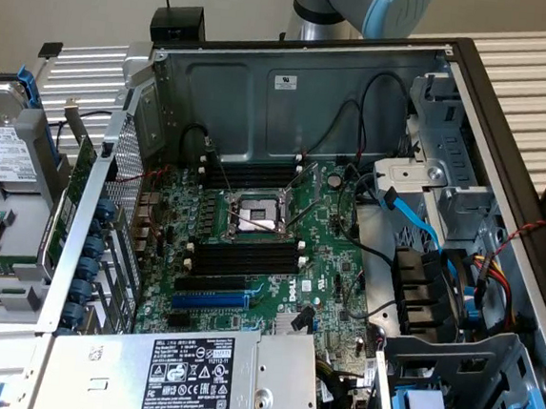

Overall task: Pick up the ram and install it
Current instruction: 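Pick up the ram and move it above insertion slot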

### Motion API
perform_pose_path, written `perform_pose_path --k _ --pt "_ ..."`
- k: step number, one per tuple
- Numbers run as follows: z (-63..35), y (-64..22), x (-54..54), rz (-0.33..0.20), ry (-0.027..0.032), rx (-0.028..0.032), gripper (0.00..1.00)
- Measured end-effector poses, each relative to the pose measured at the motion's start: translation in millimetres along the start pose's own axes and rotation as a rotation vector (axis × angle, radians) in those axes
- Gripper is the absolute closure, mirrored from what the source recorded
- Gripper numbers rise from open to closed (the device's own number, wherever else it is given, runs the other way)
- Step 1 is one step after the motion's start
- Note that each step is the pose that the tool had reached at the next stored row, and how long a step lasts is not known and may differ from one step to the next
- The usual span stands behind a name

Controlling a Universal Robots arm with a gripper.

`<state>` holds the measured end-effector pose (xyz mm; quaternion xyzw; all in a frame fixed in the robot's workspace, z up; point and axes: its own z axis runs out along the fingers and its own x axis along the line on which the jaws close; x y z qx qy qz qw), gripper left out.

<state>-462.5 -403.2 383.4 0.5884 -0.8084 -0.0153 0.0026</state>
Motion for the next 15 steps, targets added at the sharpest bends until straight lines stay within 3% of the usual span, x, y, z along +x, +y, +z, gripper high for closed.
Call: perform_pose_path --k 5,9,15 --pt "0.0 0.1 0.0 -0.09 -0.0009 0.0096 0.89" --pt "0.0 0.0 0.0 -0.151 -0.0043 0.026 0.89" --pt "0.1 0.0 0.0 -0.196 -0.0062 0.0351 0.89"
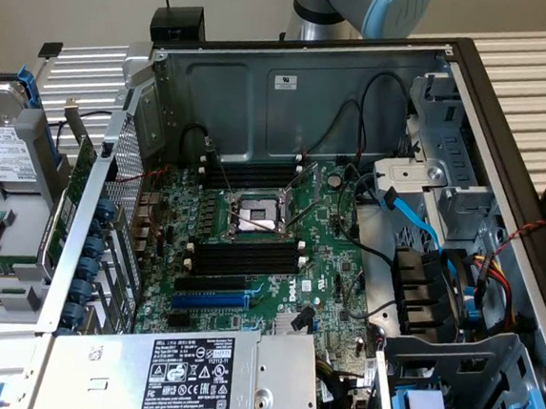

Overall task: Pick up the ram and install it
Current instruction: 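Pick up the ram and move it above insertion slot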

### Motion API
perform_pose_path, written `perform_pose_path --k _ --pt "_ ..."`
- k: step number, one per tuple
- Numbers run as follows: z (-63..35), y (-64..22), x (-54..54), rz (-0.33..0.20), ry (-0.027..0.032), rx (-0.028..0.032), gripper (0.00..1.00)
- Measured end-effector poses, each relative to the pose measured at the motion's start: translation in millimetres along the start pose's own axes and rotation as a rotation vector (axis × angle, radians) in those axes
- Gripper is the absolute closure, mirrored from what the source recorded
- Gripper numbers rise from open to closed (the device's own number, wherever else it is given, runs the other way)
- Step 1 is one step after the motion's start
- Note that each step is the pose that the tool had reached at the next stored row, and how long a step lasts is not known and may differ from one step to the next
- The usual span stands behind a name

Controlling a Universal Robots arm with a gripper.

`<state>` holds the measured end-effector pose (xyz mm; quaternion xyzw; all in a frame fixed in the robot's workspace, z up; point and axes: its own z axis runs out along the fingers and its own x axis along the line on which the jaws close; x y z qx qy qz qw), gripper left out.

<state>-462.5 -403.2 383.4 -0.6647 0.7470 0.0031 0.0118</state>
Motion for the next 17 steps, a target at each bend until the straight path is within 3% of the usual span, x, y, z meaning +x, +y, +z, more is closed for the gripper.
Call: perform_pose_path --k 4,11,17 --pt "0.1 0.1 0.0 -0.006 0.0 -0.0001 0.89" --pt "12.1 0.2 0.4 -0.008 -0.0002 -0.0002 0.89" --pt "22.9 -0.6 7.7 -0.008 -0.0097 -0.0011 0.89"
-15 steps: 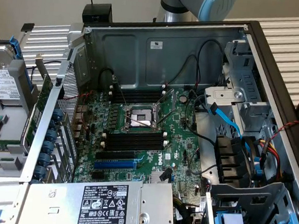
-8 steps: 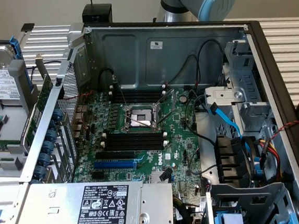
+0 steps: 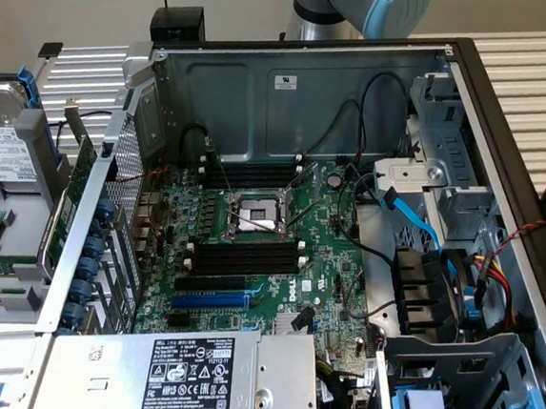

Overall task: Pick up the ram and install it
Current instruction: 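Pick up the ram and move it above insertion slot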

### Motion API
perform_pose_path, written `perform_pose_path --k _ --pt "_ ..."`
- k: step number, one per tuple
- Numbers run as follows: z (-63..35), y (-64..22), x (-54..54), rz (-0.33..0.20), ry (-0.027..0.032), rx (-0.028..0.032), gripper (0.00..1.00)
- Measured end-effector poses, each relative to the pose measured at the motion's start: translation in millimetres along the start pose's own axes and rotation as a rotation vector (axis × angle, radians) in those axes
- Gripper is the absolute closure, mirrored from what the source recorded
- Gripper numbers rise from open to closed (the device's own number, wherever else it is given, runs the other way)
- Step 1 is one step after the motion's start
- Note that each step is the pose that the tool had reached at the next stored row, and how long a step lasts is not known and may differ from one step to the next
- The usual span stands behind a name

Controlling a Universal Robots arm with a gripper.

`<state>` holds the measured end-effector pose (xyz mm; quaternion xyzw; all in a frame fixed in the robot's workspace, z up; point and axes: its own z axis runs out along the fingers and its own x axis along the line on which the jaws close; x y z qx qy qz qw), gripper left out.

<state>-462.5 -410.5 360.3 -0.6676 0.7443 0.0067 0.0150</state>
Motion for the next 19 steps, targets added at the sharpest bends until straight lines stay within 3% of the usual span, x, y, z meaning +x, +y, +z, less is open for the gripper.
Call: perform_pose_path --k 5,11,14,19 --pt "8.7 -0.1 2.3 0.0 -0.0021 -0.0034 0.89" --pt "16.5 -0.5 6.2 0.001 -0.0015 -0.0222 0.89" --pt "20.2 -0.6 7.9 0.001 -0.0015 -0.0267 0.89" --pt "26.6 -0.9 10.7 0.001 0.0 -0.0405 0.89"
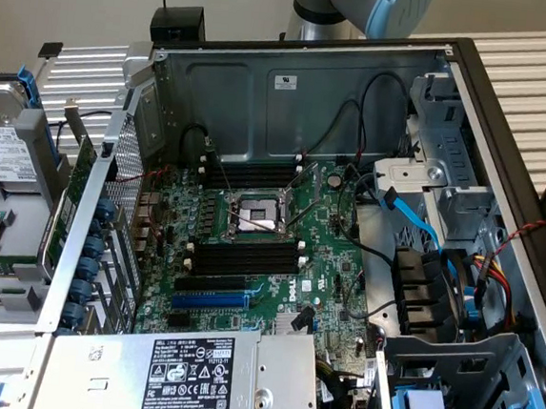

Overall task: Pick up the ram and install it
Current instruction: 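Pick up the ram and move it above insertion slot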

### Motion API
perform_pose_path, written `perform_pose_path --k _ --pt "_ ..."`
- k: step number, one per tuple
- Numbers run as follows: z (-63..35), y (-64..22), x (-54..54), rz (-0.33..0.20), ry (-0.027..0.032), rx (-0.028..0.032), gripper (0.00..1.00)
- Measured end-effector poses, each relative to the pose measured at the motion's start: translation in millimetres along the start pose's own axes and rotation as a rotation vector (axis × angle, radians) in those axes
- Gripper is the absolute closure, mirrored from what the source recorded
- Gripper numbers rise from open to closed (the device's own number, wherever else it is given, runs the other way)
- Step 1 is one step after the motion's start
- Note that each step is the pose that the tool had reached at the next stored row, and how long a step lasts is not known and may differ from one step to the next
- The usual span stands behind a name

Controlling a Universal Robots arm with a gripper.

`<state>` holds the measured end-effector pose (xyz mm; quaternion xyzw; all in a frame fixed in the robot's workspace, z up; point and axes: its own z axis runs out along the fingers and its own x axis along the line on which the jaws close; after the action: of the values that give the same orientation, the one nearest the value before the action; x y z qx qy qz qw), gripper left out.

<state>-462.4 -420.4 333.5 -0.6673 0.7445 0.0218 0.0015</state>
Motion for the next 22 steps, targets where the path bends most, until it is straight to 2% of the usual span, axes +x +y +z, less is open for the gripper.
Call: perform_pose_path --k 5,10,12,13,15,17,18,22 --pt "7.1 -0.4 0.8 0.0 0.0011 -0.0091 0.89" --pt "14.6 -0.9 3.7 0.0 0.001 -0.0093 0.89" --pt "17.0 -1.2 5.9 0.0 0.0005 -0.0096 0.76" --pt "18.1 -1.5 6.9 0.0 0.0002 -0.0099 0.76" --pt "19.9 -2.3 8.6 0.0 0.0001 -0.0111 0.64" --pt "22.6 -3.8 9.9 0.0 0.0003 -0.0122 0.64" --pt "24.4 -4.9 10.3 0.0 0.0004 -0.0127 0.58" --pt "31.5 -9.5 11.9 0.0 0.0004 -0.0136 0.58"
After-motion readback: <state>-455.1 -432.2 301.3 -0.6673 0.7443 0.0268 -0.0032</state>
